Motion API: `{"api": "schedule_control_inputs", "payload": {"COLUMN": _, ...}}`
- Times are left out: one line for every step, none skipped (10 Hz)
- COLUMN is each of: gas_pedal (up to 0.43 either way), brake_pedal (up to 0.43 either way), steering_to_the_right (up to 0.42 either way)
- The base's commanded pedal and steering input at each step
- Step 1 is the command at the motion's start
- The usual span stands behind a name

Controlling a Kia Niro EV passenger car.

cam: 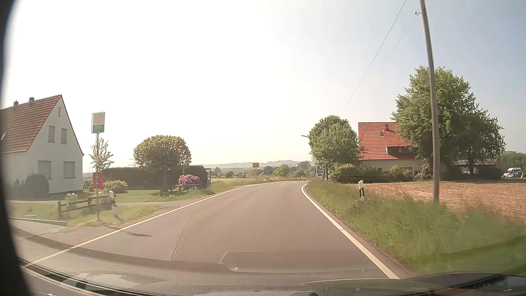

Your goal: Follow the waypoints while adhering to traffic rules and regulations

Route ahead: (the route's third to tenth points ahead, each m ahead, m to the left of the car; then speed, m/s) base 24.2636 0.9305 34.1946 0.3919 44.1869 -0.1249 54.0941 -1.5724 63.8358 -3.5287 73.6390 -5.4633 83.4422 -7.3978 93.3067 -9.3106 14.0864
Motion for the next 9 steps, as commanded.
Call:
{"api": "schedule_control_inputs", "payload": {"gas_pedal": 0.138, "brake_pedal": 0.0, "steering_to_the_right": 0.005}}
{"api": "schedule_control_inputs", "payload": {"gas_pedal": 0.138, "brake_pedal": 0.0, "steering_to_the_right": 0.005}}
{"api": "schedule_control_inputs", "payload": {"gas_pedal": 0.138, "brake_pedal": 0.0, "steering_to_the_right": 0.005}}
{"api": "schedule_control_inputs", "payload": {"gas_pedal": 0.138, "brake_pedal": 0.0, "steering_to_the_right": 0.005}}
{"api": "schedule_control_inputs", "payload": {"gas_pedal": 0.138, "brake_pedal": 0.0, "steering_to_the_right": 0.005}}
{"api": "schedule_control_inputs", "payload": {"gas_pedal": 0.138, "brake_pedal": 0.0, "steering_to_the_right": 0.006}}
{"api": "schedule_control_inputs", "payload": {"gas_pedal": 0.118, "brake_pedal": 0.0, "steering_to_the_right": 0.006}}
{"api": "schedule_control_inputs", "payload": {"gas_pedal": 0.098, "brake_pedal": 0.0, "steering_to_the_right": 0.005}}
{"api": "schedule_control_inputs", "payload": {"gas_pedal": 0.087, "brake_pedal": 0.0, "steering_to_the_right": 0.006}}
